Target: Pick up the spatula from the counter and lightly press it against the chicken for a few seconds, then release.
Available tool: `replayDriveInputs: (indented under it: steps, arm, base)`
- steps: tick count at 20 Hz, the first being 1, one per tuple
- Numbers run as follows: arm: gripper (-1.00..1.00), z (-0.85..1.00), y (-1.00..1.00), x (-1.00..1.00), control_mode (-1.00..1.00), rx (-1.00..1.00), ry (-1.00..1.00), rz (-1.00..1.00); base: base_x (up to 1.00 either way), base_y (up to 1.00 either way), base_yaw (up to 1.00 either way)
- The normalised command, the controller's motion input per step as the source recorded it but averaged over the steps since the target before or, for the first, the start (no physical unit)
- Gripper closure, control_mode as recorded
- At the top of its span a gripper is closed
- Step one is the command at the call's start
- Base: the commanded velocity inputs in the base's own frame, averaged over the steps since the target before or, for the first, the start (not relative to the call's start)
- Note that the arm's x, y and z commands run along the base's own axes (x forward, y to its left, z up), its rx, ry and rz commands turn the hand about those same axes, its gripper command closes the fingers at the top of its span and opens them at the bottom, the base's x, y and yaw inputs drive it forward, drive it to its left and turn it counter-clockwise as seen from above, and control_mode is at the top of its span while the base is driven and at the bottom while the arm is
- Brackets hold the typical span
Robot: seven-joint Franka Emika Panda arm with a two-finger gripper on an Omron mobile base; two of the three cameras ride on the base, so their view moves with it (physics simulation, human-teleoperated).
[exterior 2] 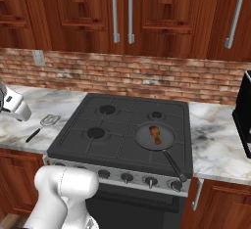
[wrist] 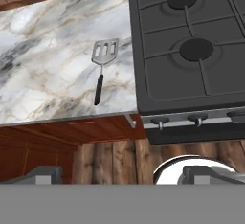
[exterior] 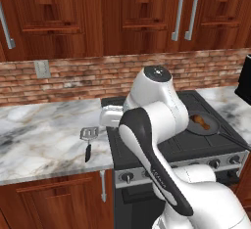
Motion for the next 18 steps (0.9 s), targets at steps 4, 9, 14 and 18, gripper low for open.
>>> replayDriveInputs:
  steps: [4,9,14,18]
  arm:
    - [-1.0,-0.08,0.2,0.0,-1.0,0.0,0.0,0.0]
    - [-1.0,-0.16,0.18,0.0,-1.0,0.0,0.0,0.0]
    - [-1.0,-0.22,0.15,0.01,-1.0,0.0,0.0,0.0]
    - [-1.0,-0.19,0.1,0.0,-1.0,0.0,0.0,0.0]
  base:
    - [0.0,0.0,0.0]
    - [0.0,0.0,0.0]
    - [0.0,0.0,0.0]
    - [0.0,0.0,0.0]
